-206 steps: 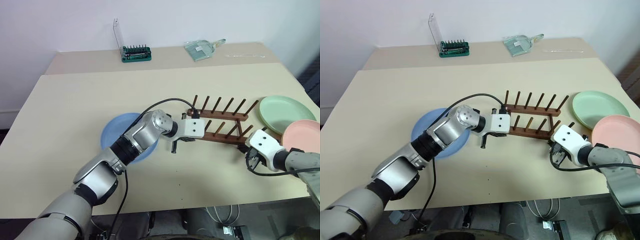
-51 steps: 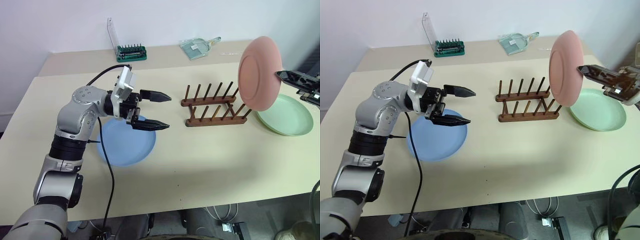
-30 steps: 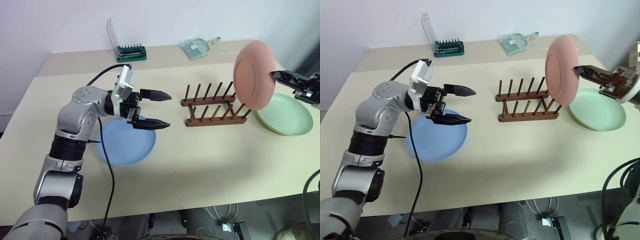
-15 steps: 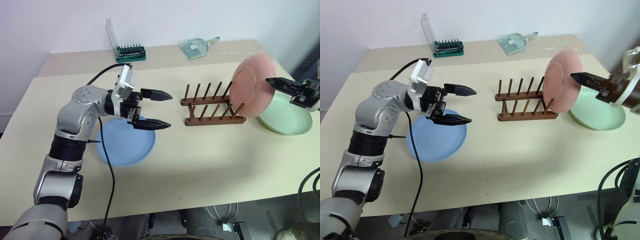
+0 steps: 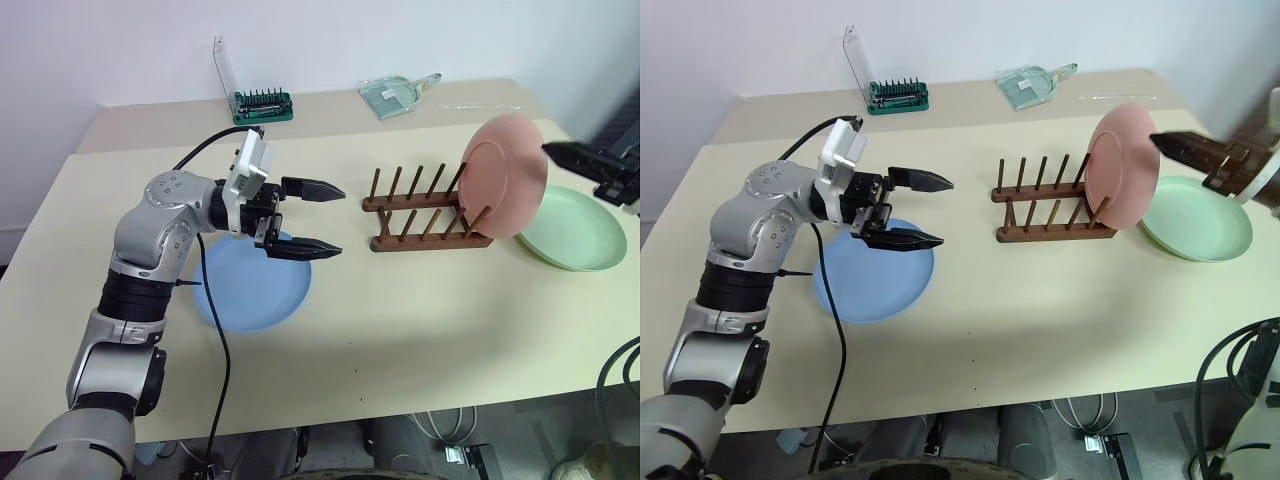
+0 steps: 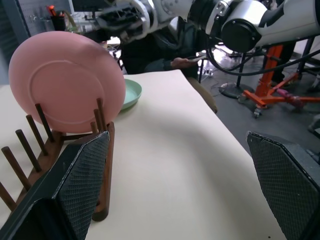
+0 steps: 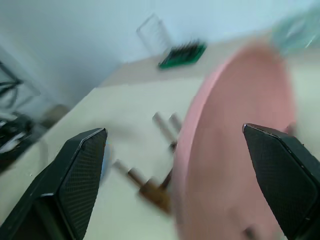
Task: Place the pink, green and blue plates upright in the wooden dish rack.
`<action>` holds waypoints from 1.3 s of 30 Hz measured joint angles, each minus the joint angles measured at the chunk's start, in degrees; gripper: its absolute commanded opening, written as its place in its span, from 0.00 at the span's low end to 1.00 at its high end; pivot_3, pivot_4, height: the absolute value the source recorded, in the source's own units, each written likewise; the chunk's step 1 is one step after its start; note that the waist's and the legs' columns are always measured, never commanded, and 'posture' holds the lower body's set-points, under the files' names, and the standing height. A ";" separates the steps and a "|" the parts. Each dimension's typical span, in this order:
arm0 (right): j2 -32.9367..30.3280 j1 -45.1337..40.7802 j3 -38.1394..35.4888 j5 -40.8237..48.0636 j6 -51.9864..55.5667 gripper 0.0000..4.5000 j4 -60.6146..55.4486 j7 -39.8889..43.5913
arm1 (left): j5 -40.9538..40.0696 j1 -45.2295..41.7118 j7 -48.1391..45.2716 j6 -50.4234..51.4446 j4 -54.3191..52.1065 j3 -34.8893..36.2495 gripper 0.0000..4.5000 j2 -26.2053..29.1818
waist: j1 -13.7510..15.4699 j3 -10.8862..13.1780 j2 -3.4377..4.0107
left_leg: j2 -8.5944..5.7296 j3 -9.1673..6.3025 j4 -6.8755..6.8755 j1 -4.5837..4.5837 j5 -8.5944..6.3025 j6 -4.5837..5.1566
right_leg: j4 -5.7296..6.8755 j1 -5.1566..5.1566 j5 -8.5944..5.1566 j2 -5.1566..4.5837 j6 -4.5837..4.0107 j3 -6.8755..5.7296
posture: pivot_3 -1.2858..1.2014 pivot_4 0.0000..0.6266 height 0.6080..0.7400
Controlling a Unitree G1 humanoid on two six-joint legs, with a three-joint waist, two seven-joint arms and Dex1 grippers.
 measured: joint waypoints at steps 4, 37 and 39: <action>0.57 4.78 -5.17 0.06 -5.71 0.98 -6.25 -5.83 | -0.08 0.00 0.18 0.08 0.04 0.00 1.00 0.02 | 0.11 0.00 0.00 | -0.01 0.00 0.02 0.00 0.00 0.00 | 0.02 0.01 0.00 -0.01 0.00 0.01 | 0.52 0.24 1.00; 0.32 20.25 17.79 -24.09 -10.09 0.69 -7.02 -16.43 | 2.28 -0.72 2.08 -3.82 3.06 -0.61 1.00 -1.79 | 0.07 -0.05 0.09 | -0.08 0.12 0.09 0.14 0.03 -0.03 | 0.43 -0.03 -0.01 -0.05 0.00 0.20 | 0.52 0.24 1.00; 0.85 19.33 18.12 -24.65 -10.60 0.46 -5.89 -16.73 | 2.27 -0.56 2.35 -3.74 2.72 -0.61 1.00 -1.65 | 0.02 -0.05 0.09 | -0.08 0.12 0.10 0.15 0.03 -0.04 | 0.44 -0.02 -0.01 -0.04 0.00 0.20 | 0.52 0.24 1.00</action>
